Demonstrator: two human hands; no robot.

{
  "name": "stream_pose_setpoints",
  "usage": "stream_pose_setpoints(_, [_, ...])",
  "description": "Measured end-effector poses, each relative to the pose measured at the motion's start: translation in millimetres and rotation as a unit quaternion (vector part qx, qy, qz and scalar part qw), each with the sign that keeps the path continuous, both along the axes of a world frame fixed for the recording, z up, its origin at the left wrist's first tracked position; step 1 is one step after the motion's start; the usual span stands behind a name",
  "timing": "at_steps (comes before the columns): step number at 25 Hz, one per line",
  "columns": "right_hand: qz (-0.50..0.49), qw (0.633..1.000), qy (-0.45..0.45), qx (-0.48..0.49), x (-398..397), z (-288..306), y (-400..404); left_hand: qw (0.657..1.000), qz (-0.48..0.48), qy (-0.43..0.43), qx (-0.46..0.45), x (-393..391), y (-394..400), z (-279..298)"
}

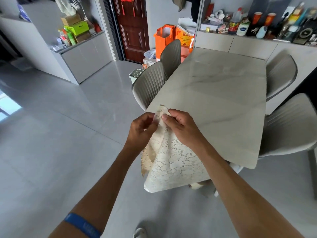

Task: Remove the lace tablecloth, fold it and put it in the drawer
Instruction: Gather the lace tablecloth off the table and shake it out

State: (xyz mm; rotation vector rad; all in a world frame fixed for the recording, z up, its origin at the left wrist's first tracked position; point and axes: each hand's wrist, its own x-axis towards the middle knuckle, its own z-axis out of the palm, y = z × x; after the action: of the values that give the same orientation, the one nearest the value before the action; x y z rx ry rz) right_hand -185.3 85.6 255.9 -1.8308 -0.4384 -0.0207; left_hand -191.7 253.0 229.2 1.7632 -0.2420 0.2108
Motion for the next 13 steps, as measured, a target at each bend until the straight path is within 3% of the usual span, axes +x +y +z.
stream_pose_setpoints(3, [0.018, 0.999, -0.001, -0.031, 0.7, 5.5, -3.2, 0.999, 0.015, 0.031, 0.009, -6.8, -8.8, -15.0])
stream_pose_setpoints(7, [0.005, 0.999, -0.008, -0.053, 0.5, 13.2, -12.5, 0.994, 0.039, 0.039, 0.090, -4.7, -23.9, -24.1])
stream_pose_setpoints(9, [-0.002, 0.999, -0.025, -0.046, 1.9, 24.8, -18.5, 0.987, 0.063, 0.074, 0.132, -8.4, -31.7, -38.9])
stream_pose_setpoints(13, [-0.033, 0.998, -0.056, 0.002, 5.9, 55.2, -24.6, 0.968, 0.108, 0.188, 0.122, -15.9, -40.9, -82.9])
